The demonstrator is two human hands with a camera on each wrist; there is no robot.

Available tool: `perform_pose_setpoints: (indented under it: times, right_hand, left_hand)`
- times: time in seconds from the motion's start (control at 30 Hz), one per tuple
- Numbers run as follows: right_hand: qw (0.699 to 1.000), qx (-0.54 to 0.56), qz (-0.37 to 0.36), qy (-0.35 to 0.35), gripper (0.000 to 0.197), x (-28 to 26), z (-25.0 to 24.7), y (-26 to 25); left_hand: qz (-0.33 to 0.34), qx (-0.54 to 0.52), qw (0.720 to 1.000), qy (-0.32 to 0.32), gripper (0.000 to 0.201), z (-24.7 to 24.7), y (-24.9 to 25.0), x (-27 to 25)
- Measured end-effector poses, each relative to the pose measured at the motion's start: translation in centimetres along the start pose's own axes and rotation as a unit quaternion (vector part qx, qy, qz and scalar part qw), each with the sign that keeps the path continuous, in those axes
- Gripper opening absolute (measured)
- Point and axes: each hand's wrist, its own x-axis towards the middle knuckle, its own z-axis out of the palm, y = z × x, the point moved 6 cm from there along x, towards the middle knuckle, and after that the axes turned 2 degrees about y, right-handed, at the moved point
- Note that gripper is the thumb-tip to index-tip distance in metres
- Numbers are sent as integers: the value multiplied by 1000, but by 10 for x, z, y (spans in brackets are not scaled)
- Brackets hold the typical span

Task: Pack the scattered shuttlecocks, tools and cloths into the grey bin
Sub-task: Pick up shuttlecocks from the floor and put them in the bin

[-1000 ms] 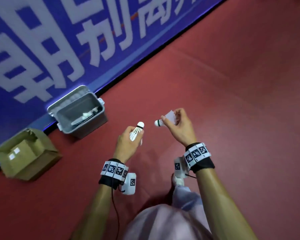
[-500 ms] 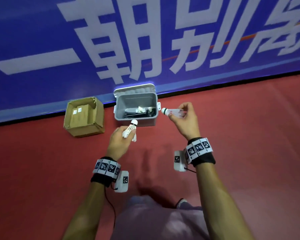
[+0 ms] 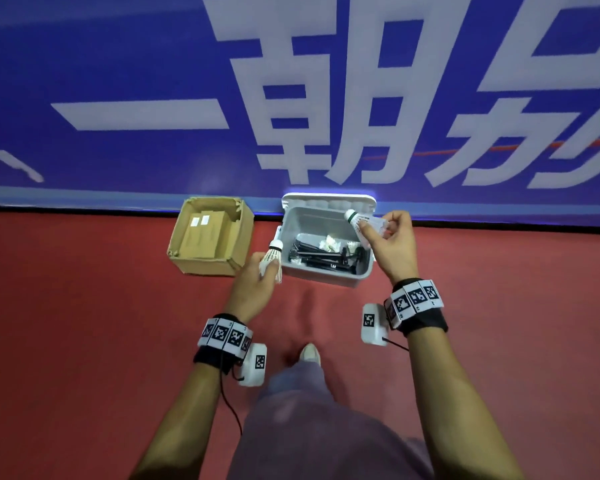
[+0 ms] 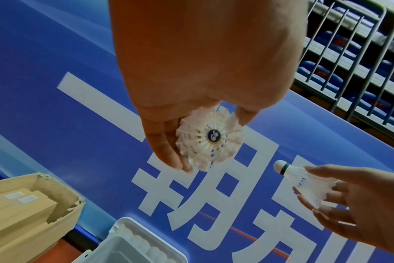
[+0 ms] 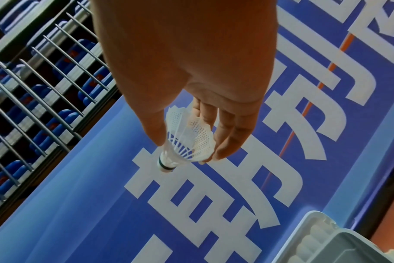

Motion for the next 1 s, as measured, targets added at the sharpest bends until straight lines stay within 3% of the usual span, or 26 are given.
perform_pose_setpoints:
  times: [0.2,0.37,0.5,0.63,0.83,0.9,1.0]
  right_hand:
    - [999,5,39,9,46,83,39,-24]
    - [997,-32,65,29,36,154,41,6]
    - [988,-96,118,17,35,227,42,64]
    - [970,-145,194,-20,37,299,49,132]
    - [922,-181,335,-71,43,369,79,285]
    - [913,-202,345,-80,37,377,90,277]
    - [905,-219,352,-95,32,400,102,307]
  left_hand:
    - [26,51,996,-68,29,4,23,136]
    - [-36,90,988,-119,45,44,16,223]
    - [-68,144,973,-164,57,87,7,281]
    - [-113,205,952,-200,43,112,-1,324]
    - [-174,305,909,-223,56,133,-34,375]
    - [-183,332,895,-234,45,142,-56,385]
    - [-166,348,881,-274,31,157,-72,398]
